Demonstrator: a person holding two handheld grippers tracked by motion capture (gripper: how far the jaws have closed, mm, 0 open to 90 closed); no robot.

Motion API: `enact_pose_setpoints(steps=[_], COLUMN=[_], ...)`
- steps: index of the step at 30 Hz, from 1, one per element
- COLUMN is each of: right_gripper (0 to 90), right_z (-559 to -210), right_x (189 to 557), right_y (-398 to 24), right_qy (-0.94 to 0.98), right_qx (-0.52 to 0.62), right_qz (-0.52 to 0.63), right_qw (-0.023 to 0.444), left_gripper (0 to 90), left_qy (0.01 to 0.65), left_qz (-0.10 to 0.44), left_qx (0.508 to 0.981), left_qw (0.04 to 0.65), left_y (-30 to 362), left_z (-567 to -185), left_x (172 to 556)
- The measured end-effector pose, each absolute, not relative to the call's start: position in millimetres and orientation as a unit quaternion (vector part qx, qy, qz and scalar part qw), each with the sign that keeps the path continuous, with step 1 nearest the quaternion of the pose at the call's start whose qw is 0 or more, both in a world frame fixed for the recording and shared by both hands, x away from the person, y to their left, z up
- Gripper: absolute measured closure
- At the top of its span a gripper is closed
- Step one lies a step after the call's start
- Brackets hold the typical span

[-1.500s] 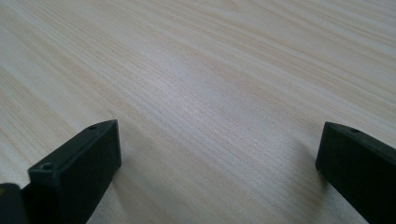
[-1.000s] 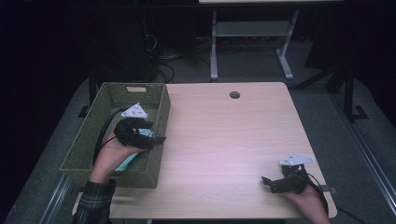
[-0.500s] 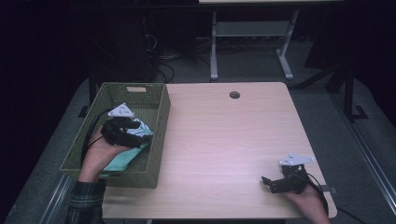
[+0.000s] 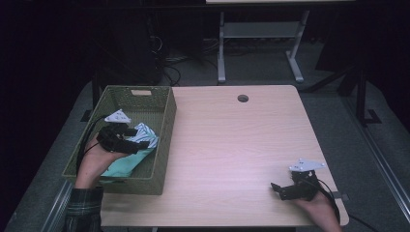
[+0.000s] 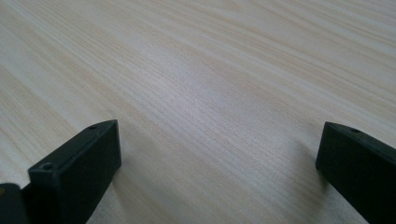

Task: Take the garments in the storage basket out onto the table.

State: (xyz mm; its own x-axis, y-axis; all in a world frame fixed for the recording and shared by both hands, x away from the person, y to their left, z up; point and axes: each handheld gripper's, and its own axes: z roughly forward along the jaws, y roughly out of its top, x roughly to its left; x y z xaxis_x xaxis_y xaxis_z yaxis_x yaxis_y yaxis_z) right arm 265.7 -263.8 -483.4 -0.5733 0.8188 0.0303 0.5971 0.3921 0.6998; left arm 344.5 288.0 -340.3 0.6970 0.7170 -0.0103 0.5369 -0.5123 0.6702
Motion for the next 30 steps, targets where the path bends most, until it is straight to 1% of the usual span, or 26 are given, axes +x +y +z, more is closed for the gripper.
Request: enact_pose_setpoints(steps=[9,18,30], right_gripper=[0.0,0.0,0.0], right_z=[-483.4,-483.4,-483.5], right_x=[265.7,265.7,265.7], right_y=[-263.8,-263.9,-263.9], right_qy=[0.818,0.818,0.818], right_qx=[0.433,0.433,0.432], right_qz=[0.342,0.342,0.342], right_qw=[0.162,0.162,0.162], left_gripper=[32.1,32.1,32.0], left_qy=[0.376,0.379,0.39], left_qz=[0.137,0.131,0.119], left_qx=[0.859,0.862,0.869], left_qw=[0.321,0.31,0.281], left_y=[299.6,305.4,311.1], left_z=[-348.7,-357.8,-378.8], left_x=[348.5,353.2,361.0])
